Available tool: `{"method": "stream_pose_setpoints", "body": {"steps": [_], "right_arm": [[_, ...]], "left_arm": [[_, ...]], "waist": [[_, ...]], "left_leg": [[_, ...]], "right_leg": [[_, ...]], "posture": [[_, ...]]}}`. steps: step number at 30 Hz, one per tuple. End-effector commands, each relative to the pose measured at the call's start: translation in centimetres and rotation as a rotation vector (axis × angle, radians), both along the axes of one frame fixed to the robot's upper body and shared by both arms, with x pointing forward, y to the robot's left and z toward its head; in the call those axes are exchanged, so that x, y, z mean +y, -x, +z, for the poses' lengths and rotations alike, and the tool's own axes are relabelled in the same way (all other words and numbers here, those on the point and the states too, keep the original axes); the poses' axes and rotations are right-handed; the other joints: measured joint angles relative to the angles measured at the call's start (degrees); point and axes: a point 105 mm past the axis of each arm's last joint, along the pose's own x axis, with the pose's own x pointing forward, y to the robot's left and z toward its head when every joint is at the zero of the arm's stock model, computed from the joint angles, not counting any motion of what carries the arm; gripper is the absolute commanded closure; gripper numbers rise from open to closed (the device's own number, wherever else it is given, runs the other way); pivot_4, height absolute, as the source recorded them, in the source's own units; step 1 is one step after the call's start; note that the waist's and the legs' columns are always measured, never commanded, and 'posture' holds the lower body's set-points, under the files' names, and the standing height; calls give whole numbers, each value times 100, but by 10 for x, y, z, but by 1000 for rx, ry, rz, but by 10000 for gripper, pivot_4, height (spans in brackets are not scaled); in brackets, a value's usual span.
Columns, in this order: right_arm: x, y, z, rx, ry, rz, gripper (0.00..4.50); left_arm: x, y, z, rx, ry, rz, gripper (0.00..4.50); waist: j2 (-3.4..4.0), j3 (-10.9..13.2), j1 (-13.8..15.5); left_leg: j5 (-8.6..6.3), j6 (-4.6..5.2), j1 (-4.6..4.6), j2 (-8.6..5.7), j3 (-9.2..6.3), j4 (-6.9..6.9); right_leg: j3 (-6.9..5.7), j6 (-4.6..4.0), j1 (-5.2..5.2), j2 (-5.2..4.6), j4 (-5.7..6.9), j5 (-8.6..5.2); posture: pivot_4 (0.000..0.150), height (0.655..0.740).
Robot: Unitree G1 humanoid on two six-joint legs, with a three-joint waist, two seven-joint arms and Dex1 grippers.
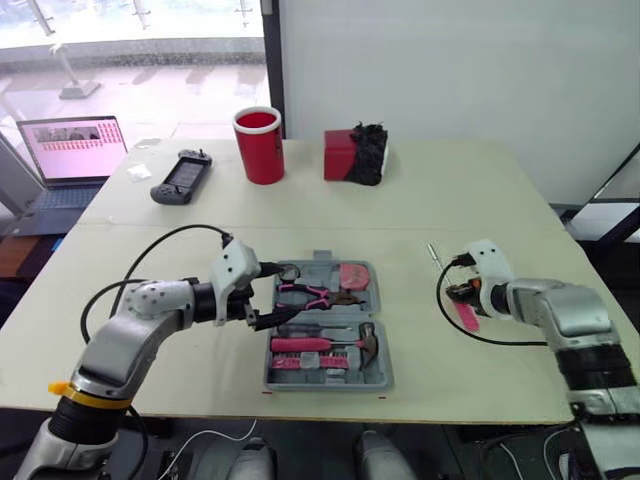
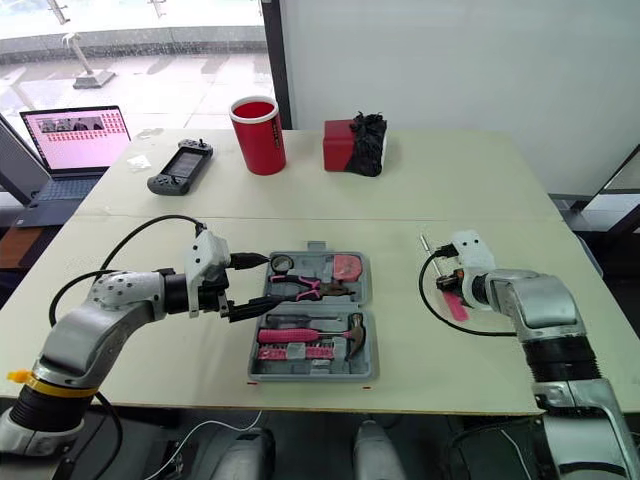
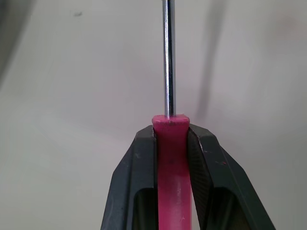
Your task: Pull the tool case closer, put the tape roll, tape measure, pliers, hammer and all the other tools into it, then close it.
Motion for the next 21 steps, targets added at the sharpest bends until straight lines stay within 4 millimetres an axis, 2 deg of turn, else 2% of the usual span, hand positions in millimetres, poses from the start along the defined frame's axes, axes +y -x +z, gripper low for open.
{"method": "stream_pose_setpoints", "body": {"steps": [1,4,8,12,14,16,18,19,21], "right_arm": [[17,10,7,-24,-3,47,41295],[32,32,-4,41,-73,38,41295],[41,55,-18,120,-127,-21,41295],[47,59,-27,146,-163,-67,41295],[51,56,-30,144,-246,-114,41295],[43,56,-36,148,-218,-152,41295],[40,55,-35,137,-221,-171,31155],[40,54,-30,123,-217,-157,29096],[40,56,-19,111,-209,-108,19218]], "left_arm": [[-8,2,3,-45,-18,-37,0],[-13,5,3,-38,-18,-57,0],[-16,5,3,-36,-24,-60,0],[-23,7,4,-34,-26,-78,0],[-24,6,6,-37,-25,-79,0],[-23,5,9,-40,-26,-74,0],[-22,3,11,-42,-29,-72,0],[-21,3,11,-42,-33,-72,0],[-20,2,10,-40,-40,-74,0]], "waist": [[0,0,-6],[0,0,-7],[-1,-1,10],[-3,-2,12],[-10,-6,2],[-12,-7,-29],[-12,-8,-46],[-10,-6,-49],[-8,-5,-52]], "left_leg": [[0,0,-2,0,0,0],[0,0,-7,0,0,3],[0,0,-28,0,-2,7],[0,0,-34,0,-3,10],[0,0,-33,0,-3,10],[0,0,-32,2,-4,8],[0,0,-31,1,-4,9],[0,0,-33,1,-4,10],[1,0,-33,1,-4,9]], "right_leg": [[0,0,-1,-1,0,0],[0,-6,-6,0,1,-2],[0,-2,-26,0,8,1],[0,-9,-33,0,9,-1],[-1,-12,-33,1,9,-2],[-1,-15,-33,4,10,-3],[-1,-18,-32,4,10,-3],[-1,-19,-32,3,10,-3],[-1,-19,-33,3,11,-3]], "posture": [[1500,7400],[1500,7400],[1500,7400],[1500,7400],[1500,7400],[1500,7400],[1500,7400],[1500,7400],[1500,7400]]}}
